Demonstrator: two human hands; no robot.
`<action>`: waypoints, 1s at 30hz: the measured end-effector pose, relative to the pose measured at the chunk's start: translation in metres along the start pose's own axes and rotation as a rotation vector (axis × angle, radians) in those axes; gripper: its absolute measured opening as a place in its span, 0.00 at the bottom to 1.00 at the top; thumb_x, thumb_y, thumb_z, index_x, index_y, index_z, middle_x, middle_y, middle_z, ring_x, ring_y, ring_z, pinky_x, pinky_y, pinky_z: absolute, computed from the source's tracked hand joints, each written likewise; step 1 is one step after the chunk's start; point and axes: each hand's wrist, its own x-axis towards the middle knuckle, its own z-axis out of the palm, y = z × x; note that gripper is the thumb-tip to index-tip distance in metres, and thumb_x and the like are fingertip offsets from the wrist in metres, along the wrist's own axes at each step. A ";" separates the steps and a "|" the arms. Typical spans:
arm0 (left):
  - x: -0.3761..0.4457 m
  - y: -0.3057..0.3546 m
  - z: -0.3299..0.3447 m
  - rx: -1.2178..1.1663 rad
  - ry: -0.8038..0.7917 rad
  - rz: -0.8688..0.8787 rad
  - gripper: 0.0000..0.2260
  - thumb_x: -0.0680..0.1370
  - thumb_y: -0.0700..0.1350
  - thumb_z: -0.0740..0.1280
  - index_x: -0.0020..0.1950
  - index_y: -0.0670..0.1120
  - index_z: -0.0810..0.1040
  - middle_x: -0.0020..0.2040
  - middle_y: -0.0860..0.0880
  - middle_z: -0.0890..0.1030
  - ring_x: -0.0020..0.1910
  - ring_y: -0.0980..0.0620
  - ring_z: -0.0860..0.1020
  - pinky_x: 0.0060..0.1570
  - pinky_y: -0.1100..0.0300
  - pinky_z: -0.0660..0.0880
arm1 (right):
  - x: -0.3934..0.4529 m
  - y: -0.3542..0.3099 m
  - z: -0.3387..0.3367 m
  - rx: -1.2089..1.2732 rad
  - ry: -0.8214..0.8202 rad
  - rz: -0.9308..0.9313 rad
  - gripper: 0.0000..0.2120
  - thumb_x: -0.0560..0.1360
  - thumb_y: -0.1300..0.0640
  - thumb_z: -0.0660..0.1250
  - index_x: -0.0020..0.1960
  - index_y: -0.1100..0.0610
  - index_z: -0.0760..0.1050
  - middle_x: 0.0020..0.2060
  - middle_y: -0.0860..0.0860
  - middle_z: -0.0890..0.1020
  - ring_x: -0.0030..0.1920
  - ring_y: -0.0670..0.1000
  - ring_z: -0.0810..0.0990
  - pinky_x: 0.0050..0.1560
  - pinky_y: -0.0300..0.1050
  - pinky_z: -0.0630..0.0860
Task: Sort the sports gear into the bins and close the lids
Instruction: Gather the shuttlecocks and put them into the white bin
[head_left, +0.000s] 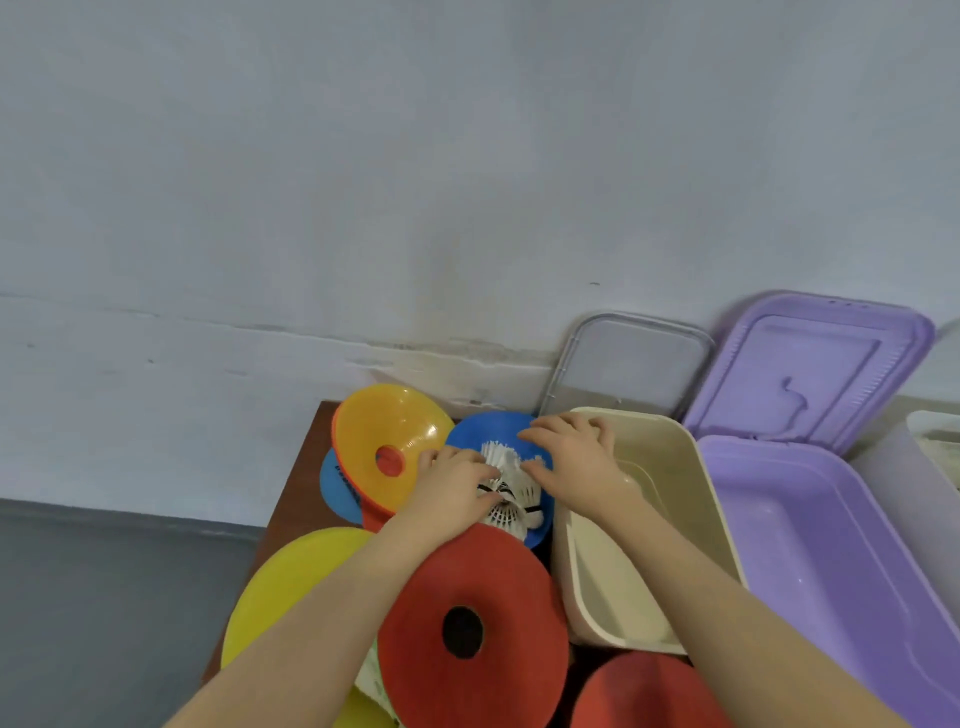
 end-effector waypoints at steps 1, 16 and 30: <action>0.004 0.000 0.003 -0.005 -0.009 0.003 0.15 0.77 0.57 0.62 0.63 0.57 0.75 0.66 0.55 0.72 0.66 0.51 0.65 0.62 0.54 0.55 | 0.004 -0.001 0.003 -0.019 -0.026 0.001 0.17 0.76 0.45 0.60 0.64 0.44 0.71 0.65 0.41 0.70 0.67 0.48 0.61 0.66 0.53 0.48; -0.007 -0.008 0.000 -0.376 0.485 -0.030 0.03 0.75 0.44 0.70 0.44 0.48 0.84 0.45 0.54 0.82 0.47 0.53 0.78 0.49 0.59 0.60 | -0.007 -0.009 0.001 0.404 0.186 0.113 0.06 0.75 0.53 0.66 0.40 0.45 0.77 0.39 0.38 0.79 0.50 0.42 0.73 0.53 0.40 0.49; -0.041 0.092 -0.063 -0.423 0.726 0.307 0.14 0.75 0.50 0.62 0.43 0.42 0.82 0.40 0.50 0.80 0.38 0.55 0.76 0.39 0.61 0.73 | -0.107 0.023 -0.073 0.770 0.602 0.107 0.14 0.72 0.60 0.70 0.38 0.41 0.74 0.39 0.37 0.80 0.47 0.39 0.76 0.60 0.55 0.66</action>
